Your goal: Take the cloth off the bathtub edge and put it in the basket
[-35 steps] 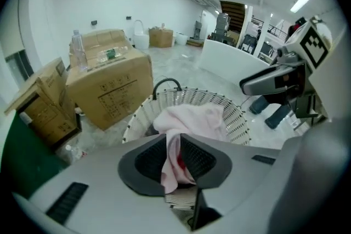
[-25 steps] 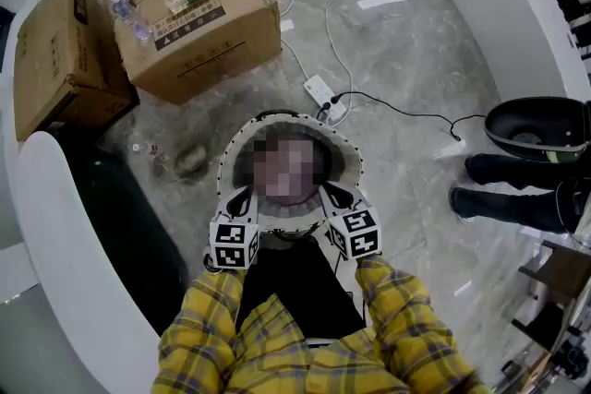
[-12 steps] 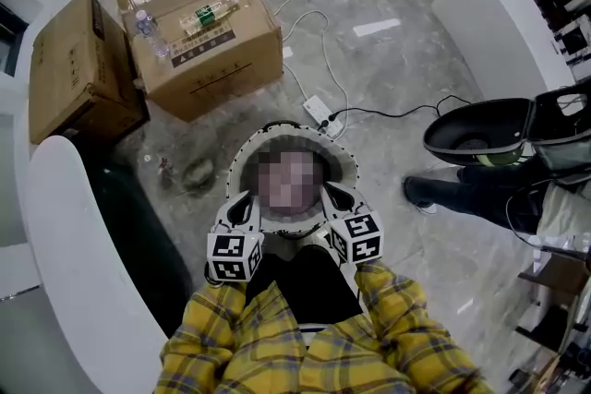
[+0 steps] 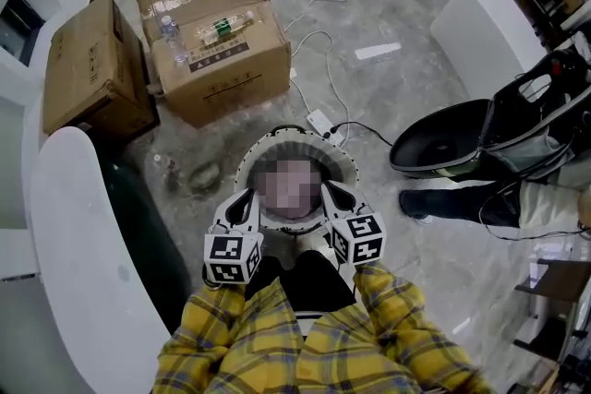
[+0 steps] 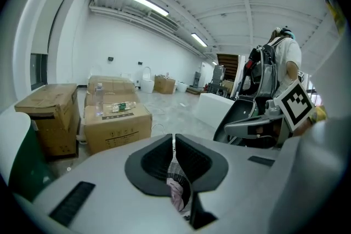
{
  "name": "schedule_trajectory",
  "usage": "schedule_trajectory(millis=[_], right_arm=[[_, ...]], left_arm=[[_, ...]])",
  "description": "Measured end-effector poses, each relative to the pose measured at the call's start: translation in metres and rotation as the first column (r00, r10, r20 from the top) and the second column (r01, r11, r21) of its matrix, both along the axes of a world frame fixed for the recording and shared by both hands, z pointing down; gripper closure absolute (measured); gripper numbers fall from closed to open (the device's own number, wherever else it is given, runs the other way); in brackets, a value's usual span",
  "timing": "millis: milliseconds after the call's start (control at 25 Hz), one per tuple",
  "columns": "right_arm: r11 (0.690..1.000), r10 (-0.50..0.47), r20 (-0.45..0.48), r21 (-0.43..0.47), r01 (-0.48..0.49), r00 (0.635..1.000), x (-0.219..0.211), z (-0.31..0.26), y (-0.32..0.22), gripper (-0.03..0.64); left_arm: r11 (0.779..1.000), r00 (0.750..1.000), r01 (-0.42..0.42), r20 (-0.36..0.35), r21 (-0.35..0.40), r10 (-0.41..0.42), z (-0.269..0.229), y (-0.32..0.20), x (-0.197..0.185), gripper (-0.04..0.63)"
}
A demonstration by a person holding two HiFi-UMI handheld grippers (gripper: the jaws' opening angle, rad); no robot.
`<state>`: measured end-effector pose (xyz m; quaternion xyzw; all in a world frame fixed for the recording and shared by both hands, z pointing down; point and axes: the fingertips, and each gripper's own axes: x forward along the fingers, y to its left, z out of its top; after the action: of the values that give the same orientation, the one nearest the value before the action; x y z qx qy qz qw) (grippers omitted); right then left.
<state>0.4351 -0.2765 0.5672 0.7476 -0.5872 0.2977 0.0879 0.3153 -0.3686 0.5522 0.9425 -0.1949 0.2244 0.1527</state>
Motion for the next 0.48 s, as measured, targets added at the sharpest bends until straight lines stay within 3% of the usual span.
schedule_trajectory(millis=[480], right_arm=[[0.998, -0.003, -0.039, 0.057, 0.005, 0.999, -0.024, -0.027, 0.012, 0.591]], left_arm=[[0.999, 0.999, 0.028, -0.047, 0.043, -0.026, -0.02, 0.01, -0.029, 0.565]])
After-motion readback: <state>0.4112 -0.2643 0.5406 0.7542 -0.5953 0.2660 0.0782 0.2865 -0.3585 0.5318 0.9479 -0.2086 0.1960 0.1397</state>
